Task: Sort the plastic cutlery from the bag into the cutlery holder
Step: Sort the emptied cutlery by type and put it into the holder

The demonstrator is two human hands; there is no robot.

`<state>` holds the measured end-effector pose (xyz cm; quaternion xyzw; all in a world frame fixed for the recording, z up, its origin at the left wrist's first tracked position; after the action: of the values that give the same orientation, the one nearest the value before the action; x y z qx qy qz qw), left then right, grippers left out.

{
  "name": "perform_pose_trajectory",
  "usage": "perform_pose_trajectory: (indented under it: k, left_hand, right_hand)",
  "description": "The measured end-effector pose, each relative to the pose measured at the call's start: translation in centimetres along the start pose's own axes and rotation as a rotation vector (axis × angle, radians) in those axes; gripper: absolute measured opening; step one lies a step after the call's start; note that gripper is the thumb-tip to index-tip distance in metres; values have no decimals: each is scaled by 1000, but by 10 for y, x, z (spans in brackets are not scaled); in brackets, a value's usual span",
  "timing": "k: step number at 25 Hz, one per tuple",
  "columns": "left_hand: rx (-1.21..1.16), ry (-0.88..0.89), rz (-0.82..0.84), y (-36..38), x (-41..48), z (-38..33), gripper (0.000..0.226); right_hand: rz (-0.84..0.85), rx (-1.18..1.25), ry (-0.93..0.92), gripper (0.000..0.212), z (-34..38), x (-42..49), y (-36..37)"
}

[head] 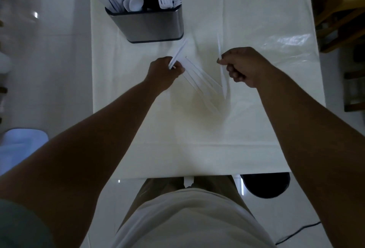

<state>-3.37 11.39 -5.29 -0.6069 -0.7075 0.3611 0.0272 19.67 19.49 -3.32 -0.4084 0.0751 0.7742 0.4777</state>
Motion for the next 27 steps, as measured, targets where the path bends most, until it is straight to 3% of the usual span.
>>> perform_pose_trajectory:
  k: [5,8,11,14,17,19,21,24,27]
  left_hand:
    - [137,121,82,6,-11,-9,18]
    - [267,219,148,11,-12,-7,25]
    - [398,251,167,17,-13,0,33]
    - [487,274,151,22,-18,4,37]
    - [577,310,177,23,-23,8,34]
    - [644,370,189,23,-26,7,29]
    - [695,430,203,24,-30,8,27]
    - [669,434,218,21,-34,16,29]
    - [617,435,219,14,-37,21,23]
  right_hand:
    - [188,292,-21,31,3,-22,-9]
    - [252,373,-55,33,5,-27,-20]
    - [149,164,-152,4,5,-31,-22]
    - [26,-49,-202,33,1,-19,-12]
    - [-178,-714,-488,20,6,3,8]
    - [-104,-946,-664,15,14,11,22]
    - [50,-1040,-756,31,21,20,29]
    - [148,-1195,-771,45,27,32,28]
    - [183,-1295,-714,39,24,39,26]
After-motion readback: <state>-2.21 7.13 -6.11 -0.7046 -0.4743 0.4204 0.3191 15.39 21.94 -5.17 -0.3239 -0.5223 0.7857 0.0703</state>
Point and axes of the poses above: each hand's wrist, its own x-axis towards the middle knuckle, its own y-axis out of the palm, z = x × y, the point moved 2 cm from there along x, towards the middle knuckle, and after that the axes turned 7 degrees about -x, right-handed, at the moved point
